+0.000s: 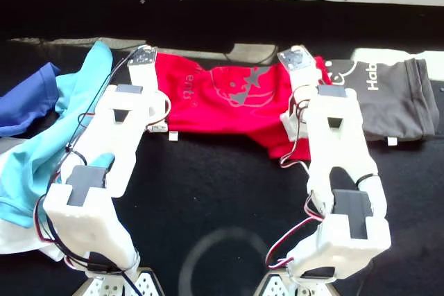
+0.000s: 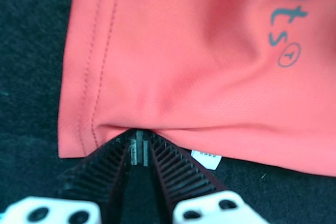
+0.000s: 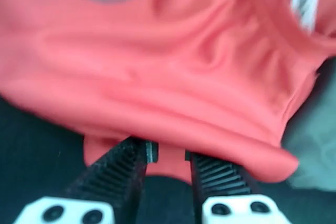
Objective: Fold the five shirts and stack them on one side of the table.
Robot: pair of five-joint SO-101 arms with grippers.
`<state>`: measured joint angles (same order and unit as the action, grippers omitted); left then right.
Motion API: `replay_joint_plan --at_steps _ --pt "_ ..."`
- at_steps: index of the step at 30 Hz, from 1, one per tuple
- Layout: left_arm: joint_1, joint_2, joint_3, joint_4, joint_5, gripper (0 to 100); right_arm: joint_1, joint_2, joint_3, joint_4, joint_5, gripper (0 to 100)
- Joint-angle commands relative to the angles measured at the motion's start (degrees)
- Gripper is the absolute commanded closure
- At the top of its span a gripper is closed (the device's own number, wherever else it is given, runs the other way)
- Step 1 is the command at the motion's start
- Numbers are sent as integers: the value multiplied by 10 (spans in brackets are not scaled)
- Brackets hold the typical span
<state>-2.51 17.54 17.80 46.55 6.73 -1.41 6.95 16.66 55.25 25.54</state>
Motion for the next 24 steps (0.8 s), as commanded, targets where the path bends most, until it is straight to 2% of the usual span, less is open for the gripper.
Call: replay_joint_plan --at_steps 1,9,12,19,24 --pt "-10 -6 1 -14 -3 991 -6 14 -1 -46 6 901" --pt "-10 -6 1 -15 -3 991 -6 72 -2 -91 6 902" --pt "-10 -6 1 -15 -3 991 -4 70 -4 -93 5 984" --pt "-10 -6 1 -15 -3 991 19 -9 -16 -58 4 993" --pt "-10 -6 1 -15 -3 991 27 -88 -15 22 7 993"
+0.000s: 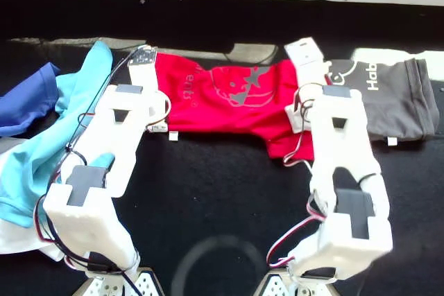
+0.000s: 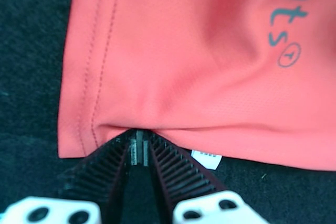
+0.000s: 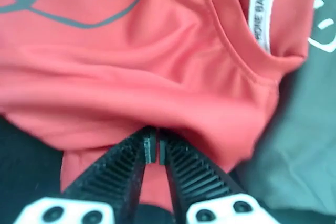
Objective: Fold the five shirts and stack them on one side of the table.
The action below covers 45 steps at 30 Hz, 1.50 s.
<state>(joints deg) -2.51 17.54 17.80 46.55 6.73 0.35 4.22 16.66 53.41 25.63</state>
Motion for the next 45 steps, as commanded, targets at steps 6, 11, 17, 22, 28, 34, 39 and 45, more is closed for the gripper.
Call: replay_joint_plan --at_steps 6,11,17,22,28,34,39,45 --pt "-10 -6 1 -15 -3 991 7 -96 -15 132 24 993" --pt "-10 -6 1 -15 -3 991 19 -95 0 177 83 993" --pt "-10 -6 1 -15 -3 991 24 -96 69 107 141 993" --pt "-10 -6 1 -15 -3 991 26 -115 33 112 108 979" --pt "-10 -6 1 -15 -3 991 59 -176 -34 150 74 875" --pt "-10 -6 1 -15 -3 991 63 -139 51 76 74 875" --pt "-9 -6 1 -15 -3 991 64 -55 71 -36 72 875" --pt "-12 -7 0 -13 -3 992 80 25 2 -22 71 931"
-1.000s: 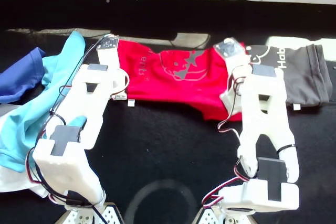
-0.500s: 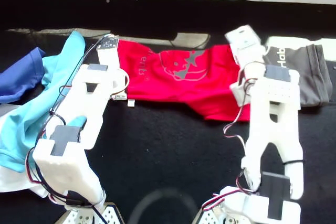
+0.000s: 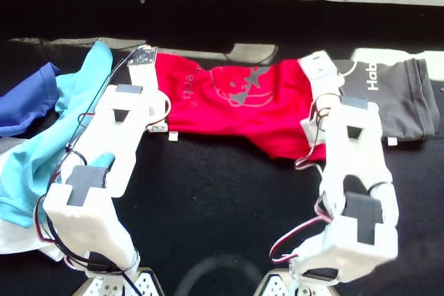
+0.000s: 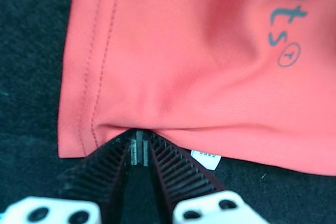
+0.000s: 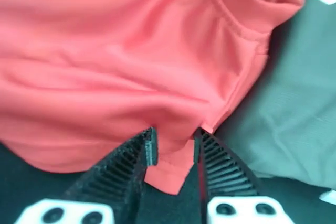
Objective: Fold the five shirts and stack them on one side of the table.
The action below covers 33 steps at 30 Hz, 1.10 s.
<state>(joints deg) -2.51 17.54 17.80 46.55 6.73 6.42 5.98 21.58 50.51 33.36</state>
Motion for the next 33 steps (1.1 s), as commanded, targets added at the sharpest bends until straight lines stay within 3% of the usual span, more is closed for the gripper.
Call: replay_joint_plan --at_steps 1,11,18,22,29,33 --pt "-12 -7 0 -13 -3 992 25 6 -56 15 -6 978" --pt "-10 -7 0 -16 -3 992 82 -59 -80 100 -3 992" --pt "-9 -7 0 -16 -3 992 39 -70 -80 172 -7 983" --pt "-9 -7 1 -16 -3 992 15 -73 -86 231 -39 900" --pt "-9 -7 1 -16 -3 992 16 -69 -85 240 -70 878" --pt "-9 -7 1 -16 -3 992 10 -68 -42 176 -69 878"
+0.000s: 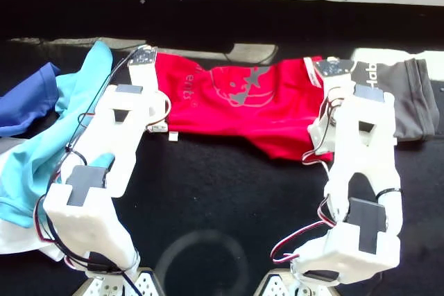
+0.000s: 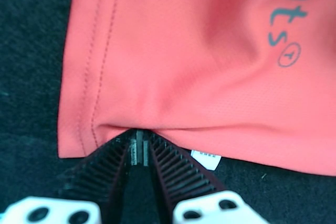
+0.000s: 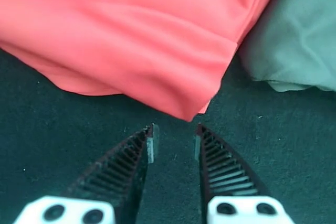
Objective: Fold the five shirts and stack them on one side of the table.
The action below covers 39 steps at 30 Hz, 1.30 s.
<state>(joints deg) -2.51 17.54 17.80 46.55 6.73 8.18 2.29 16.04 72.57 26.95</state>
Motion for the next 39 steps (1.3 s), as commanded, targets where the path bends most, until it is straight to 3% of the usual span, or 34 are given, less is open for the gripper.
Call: replay_joint_plan --at_steps 1,5,8,12,13,21,28,32,39 --pt "-9 -7 1 -16 -3 992 -8 -31 26 -75 -4 878" --pt "-9 -7 1 -16 -3 992 -14 -30 68 -164 -6 878" --pt "-9 -7 1 -16 -3 992 -23 -30 75 -167 -6 884" --pt "-9 -6 1 -16 -3 992 -22 -35 68 -170 -7 998" --pt "-9 -6 1 -16 -3 992 -21 -35 58 -171 -7 987" --pt "-9 -6 1 -16 -3 992 22 -33 -82 -70 0 993" --pt "-9 -7 0 -14 -4 992 41 -29 -97 -26 111 992" --pt "-8 -29 -20 -10 -4 992 55 -22 -58 -78 138 992" --pt "-11 -87 -72 70 -5 991 94 85 -61 -159 138 992"
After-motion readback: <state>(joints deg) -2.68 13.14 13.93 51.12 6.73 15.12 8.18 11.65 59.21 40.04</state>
